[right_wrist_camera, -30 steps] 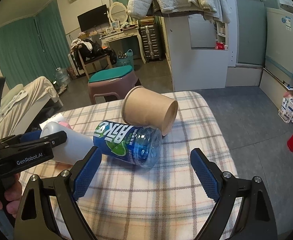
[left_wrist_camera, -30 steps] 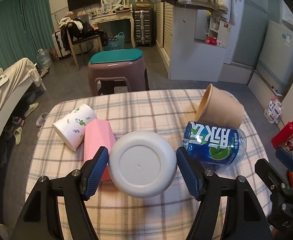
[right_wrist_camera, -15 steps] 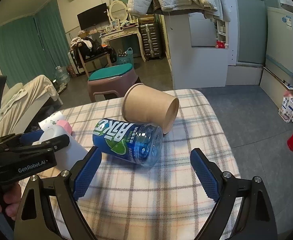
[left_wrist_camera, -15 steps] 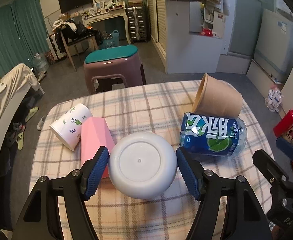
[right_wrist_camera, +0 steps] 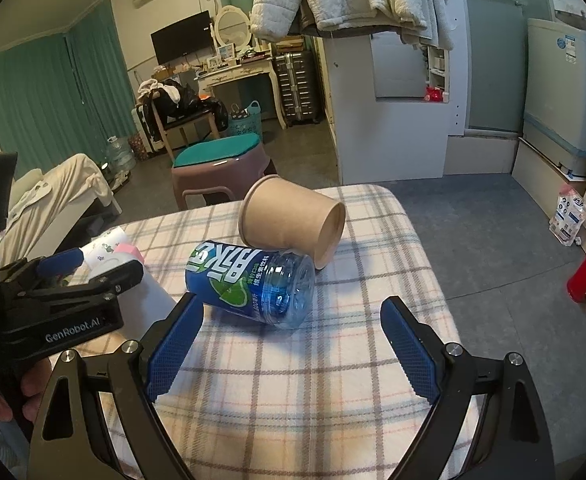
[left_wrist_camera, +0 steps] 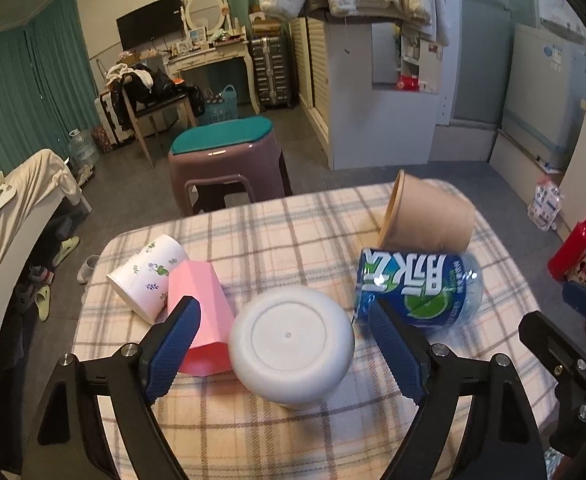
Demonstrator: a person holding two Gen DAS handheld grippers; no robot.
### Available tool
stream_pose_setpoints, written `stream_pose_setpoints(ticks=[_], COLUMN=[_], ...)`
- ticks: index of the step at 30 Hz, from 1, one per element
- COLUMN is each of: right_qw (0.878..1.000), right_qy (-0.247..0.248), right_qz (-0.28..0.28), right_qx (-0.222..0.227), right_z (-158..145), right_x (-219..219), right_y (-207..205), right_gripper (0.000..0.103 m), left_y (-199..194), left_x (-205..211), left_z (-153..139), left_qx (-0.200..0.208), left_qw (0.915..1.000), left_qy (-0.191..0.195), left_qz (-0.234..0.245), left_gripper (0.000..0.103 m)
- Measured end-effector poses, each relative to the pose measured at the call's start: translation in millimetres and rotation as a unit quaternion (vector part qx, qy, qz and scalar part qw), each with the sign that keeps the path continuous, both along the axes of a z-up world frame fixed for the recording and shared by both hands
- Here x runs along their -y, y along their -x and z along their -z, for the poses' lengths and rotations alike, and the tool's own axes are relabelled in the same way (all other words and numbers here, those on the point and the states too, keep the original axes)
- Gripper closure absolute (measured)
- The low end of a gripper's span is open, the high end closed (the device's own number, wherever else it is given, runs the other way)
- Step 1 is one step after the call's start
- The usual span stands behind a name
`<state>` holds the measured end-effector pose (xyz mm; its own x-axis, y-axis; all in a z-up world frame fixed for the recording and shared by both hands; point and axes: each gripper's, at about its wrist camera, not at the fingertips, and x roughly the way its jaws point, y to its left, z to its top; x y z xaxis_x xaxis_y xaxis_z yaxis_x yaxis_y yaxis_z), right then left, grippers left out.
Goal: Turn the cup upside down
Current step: 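Lower the white cup with the left gripper, rim down, onto the table, then open the left gripper and withdraw from the white cup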
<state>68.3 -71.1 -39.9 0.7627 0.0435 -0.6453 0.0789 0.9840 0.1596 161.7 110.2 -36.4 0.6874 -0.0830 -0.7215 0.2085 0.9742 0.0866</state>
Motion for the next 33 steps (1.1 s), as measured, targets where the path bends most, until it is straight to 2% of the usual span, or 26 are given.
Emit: stream_pose_setpoints(ticks=[7,13,18,21,24,27,30,33], right_qw=[0.999,0.997,0.993,0.991,0.992,0.993,0.993,0.993], right_qy=[0.004,0.017,0.025,0.026,0.030,0.027,0.028,0.035], right_qz=[-0.005,-0.030,-0.045,-0.046,-0.046,-0.042,-0.044,-0.053], right_qx=[0.034,0.070,0.108,0.121,0.117,0.109,0.102,0.099], right_z=[-18.2,-33.7,-40.4,-32.7,-15.3,0.0,8.7,11.5], right_x=[-8.3,-25.0,-40.5,-47.9,-55.1,-60.3,-64.5,-70.8], right_y=[16.7,31.7,46.1,53.2,59.9,66.4,69.1,71.1], right_gripper=[0.012,0.012,0.012,0.012,0.012,0.012,0.010,0.007], left_y=[22.3,55.3,83.4,98.4,105.4,109.8,116.6,118.6], left_x=[-21.8,-52.9,-72.7,-79.8,-86.5,-97.4,-107.0,-112.7], left_z=[-31.4,-58.4,-62.6,-55.4,-41.2,-25.4,-12.2,-4.5], left_qx=[0.062,0.139,0.183,0.209,0.212,0.196,0.187,0.179], left_qw=[0.9977,0.9887,0.9804,0.9758,0.9756,0.9781,0.9791,0.9799], left_qy=[0.016,0.040,0.060,0.051,0.035,0.047,0.056,0.060], left_qz=[-0.022,-0.040,-0.042,-0.042,-0.044,-0.051,-0.058,-0.064], left_gripper=[0.014,0.014,0.014,0.014,0.014,0.014,0.006,0.004])
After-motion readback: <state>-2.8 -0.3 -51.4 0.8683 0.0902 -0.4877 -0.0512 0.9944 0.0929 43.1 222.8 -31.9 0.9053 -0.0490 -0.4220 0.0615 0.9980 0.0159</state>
